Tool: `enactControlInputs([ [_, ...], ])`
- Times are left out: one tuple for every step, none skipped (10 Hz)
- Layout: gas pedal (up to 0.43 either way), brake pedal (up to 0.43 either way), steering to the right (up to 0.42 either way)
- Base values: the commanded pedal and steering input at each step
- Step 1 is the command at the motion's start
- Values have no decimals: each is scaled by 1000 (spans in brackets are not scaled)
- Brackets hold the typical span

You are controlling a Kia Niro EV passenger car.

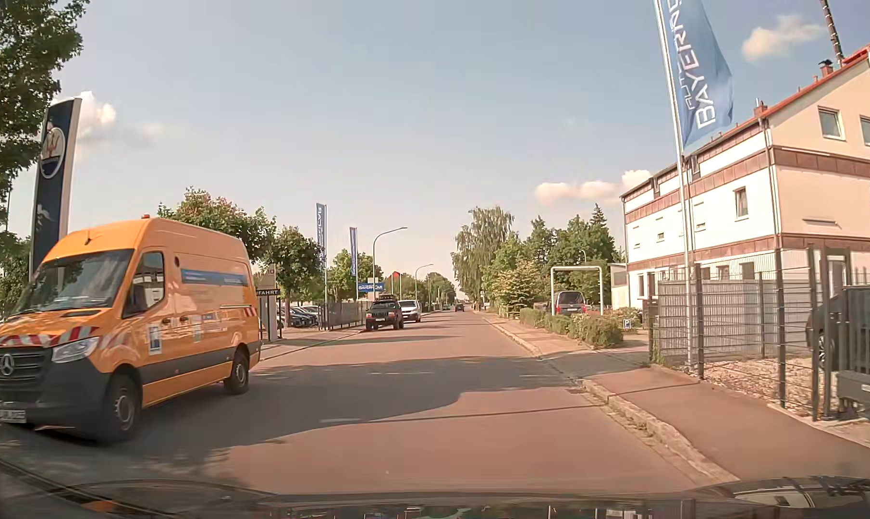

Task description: Follow the waypoints while adhering to traffic rules and regulations

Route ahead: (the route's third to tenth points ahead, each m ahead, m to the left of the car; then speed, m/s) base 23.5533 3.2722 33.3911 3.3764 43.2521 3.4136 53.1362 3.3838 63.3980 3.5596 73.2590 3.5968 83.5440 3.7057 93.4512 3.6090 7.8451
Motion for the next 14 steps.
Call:
enactControlInputs([
  [79,12,-1],
  [79,12,-2],
  [79,12,-2],
  [79,12,-2],
  [79,12,-2],
  [79,12,-1],
  [79,12,0],
  [79,12,0],
  [79,12,1],
  [79,12,1],
  [79,12,3],
  [79,12,4],
  [79,12,4],
  [79,12,4],
])
